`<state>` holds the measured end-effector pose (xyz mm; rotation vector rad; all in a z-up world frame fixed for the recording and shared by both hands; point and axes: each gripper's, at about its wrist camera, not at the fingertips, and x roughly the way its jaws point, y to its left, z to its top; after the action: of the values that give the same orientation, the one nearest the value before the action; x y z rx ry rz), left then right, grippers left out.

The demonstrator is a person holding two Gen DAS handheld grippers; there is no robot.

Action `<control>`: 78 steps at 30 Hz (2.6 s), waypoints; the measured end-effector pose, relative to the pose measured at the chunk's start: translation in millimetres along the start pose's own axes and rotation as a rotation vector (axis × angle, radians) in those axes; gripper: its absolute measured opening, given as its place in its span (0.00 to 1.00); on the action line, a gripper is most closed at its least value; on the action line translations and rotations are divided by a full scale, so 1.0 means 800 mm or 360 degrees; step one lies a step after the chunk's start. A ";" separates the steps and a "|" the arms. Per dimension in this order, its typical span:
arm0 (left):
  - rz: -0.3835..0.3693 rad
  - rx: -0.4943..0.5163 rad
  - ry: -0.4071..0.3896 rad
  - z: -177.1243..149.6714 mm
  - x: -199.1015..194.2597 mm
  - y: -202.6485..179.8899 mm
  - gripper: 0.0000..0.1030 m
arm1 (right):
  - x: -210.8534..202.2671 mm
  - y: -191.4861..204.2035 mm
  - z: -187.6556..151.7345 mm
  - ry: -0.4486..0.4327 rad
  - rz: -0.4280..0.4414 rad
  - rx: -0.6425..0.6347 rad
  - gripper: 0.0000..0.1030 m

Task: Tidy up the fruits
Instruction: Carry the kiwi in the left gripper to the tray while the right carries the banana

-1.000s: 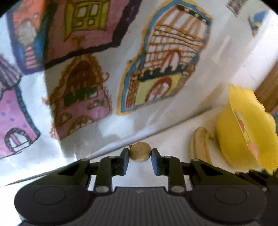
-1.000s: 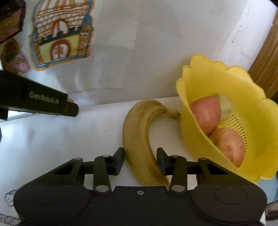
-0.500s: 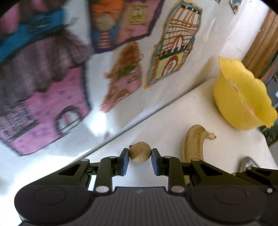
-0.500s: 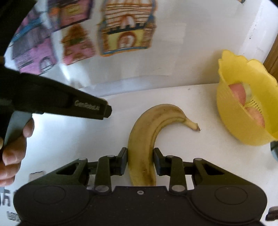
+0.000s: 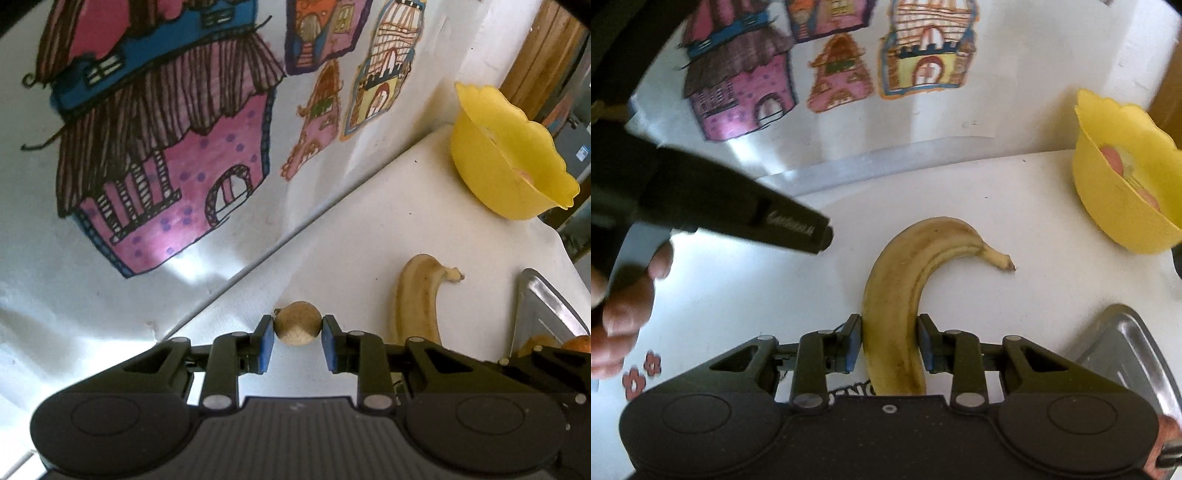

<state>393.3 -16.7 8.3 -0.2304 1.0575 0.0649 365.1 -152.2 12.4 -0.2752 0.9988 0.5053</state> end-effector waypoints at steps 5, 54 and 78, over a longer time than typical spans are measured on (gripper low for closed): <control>-0.0038 0.0034 0.0005 0.002 0.009 -0.005 0.30 | 0.013 0.004 0.006 -0.0037 -0.0103 0.0124 0.41; -0.0067 0.0130 -0.0125 -0.008 -0.068 0.018 0.29 | -0.046 0.101 -0.055 -0.0449 -0.0371 0.0248 0.34; -0.0329 0.0313 -0.0182 -0.004 -0.097 -0.108 0.29 | -0.151 0.025 -0.089 -0.0567 -0.0690 0.0338 0.34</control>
<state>366.8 -97.3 88.2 -0.1548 0.9148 -0.2095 249.4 -200.2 79.0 -0.1948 0.6130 0.0459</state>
